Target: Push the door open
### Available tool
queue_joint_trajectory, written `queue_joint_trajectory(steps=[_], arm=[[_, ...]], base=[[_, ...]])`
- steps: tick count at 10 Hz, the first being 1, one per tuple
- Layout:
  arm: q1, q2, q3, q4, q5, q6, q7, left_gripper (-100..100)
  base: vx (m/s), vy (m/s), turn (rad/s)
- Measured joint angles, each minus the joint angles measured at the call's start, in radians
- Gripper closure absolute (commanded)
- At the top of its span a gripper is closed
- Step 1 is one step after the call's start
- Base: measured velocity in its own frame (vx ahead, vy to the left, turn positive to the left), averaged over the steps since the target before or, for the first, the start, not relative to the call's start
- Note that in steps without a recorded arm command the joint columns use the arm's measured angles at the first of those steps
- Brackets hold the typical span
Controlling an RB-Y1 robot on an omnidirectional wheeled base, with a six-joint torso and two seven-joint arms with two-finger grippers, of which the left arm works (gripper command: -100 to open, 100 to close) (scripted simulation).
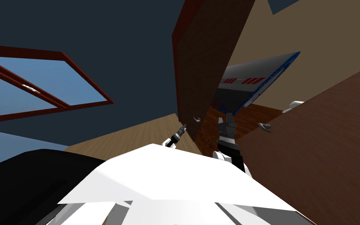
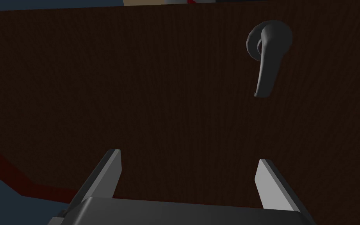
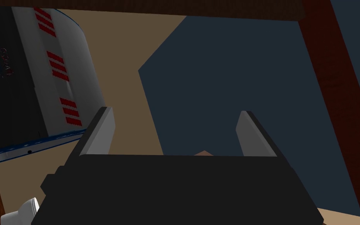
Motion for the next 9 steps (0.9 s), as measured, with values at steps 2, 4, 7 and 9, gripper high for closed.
queue_joint_trajectory(steps=[2,4,7,9], arm=[[-0.019,-0.007,-0.017,0.047,-0.009,-0.01,0.01,-100],[-0.034,-0.011,-0.032,0.089,-0.017,-0.021,0.02,-100],[-0.059,-0.02,-0.053,0.164,-0.027,-0.049,0.032,-100],[-0.073,-0.029,-0.075,0.21,-0.039,-0.061,0.042,-100]], base=[[0.1,0.039,-0.03],[0.102,0.023,-0.035],[0.094,0.025,-0.035],[0.119,0.051,-0.03]])
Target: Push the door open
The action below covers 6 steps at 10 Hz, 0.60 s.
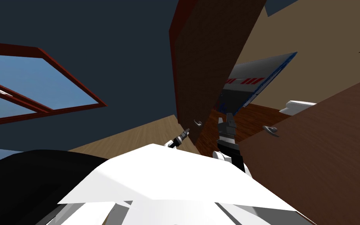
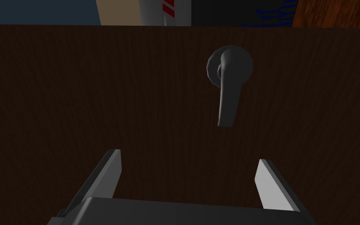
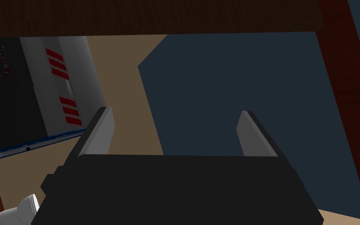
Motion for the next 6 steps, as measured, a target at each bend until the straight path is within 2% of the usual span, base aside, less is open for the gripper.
queue_joint_trajectory(steps=[4,6], arm=[[-0.028,-0.01,-0.026,0.071,-0.013,-0.016,0.02,-100],[-0.051,-0.024,-0.041,0.137,-0.021,-0.041,0.026,-100]], base=[[0.102,0.034,-0.027],[0.158,0.054,-0.044]])
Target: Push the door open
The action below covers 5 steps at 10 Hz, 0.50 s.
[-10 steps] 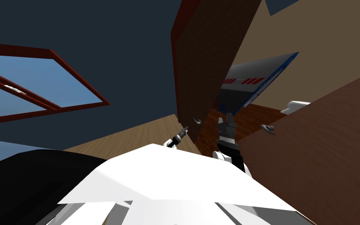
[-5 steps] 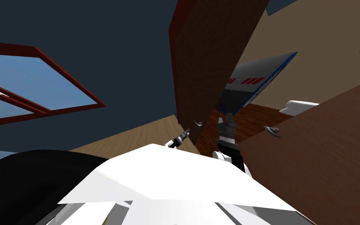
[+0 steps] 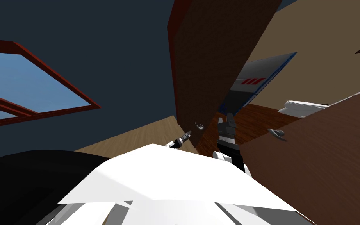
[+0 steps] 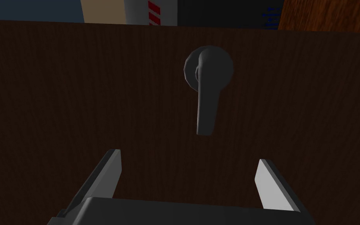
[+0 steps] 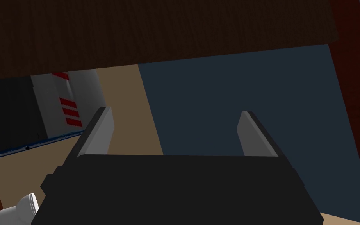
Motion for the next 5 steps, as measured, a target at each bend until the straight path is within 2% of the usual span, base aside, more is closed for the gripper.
queue_joint_trajectory(steps=[1,2,4,5], arm=[[-0.013,-0.006,-0.01,0.031,-0.005,-0.009,0.008,-100],[-0.009,-0.007,-0.026,0.034,-0.013,-0.008,0.017,-100],[-0.029,-0.022,-0.035,0.083,-0.018,-0.02,0.022,-100],[-0.03,-0.023,-0.035,0.086,-0.018,-0.022,0.022,-100]], base=[[0.18,0.06,-0.053],[0.132,0.045,-0.012],[0.076,0.032,-0.012],[0.095,-0.069,-0.038]])
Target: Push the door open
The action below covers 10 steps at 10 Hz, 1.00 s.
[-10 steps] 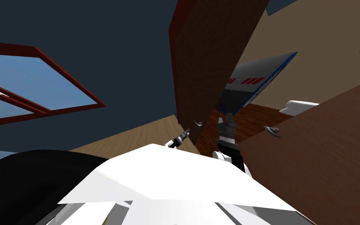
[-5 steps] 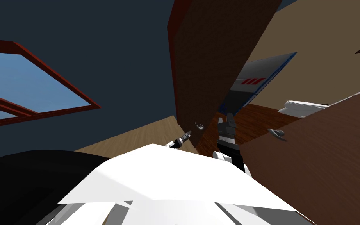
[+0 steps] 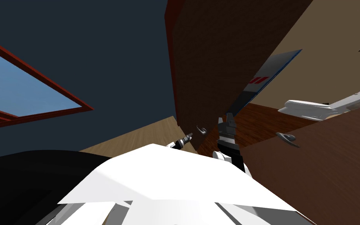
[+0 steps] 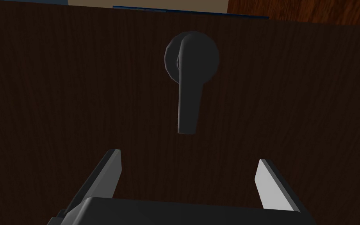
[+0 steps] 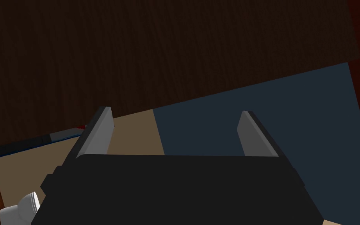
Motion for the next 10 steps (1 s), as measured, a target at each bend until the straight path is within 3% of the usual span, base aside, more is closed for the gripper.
queue_joint_trajectory(steps=[1,4,7,8,9,10], arm=[[0.005,0.015,-0.001,-0.01,0.0,0.005,0.001,-100],[-0.003,0.024,0.008,0.01,0.006,0.003,-0.008,-100],[0.002,0.012,0.011,0.001,0.009,0.015,-0.012,-100],[-0.001,-0.004,0.014,0.007,0.011,0.016,-0.013,-100],[-0.002,-0.006,0.014,0.009,0.011,0.015,-0.014,100],[-0.001,-0.005,0.014,0.008,0.011,0.015,-0.014,100]], base=[[0.114,-0.105,-0.025],[0.131,-0.159,-0.031],[0.141,-0.161,-0.034],[0.067,-0.081,0.004],[-0.007,0.009,0.004],[-0.026,0.033,-0.005]])
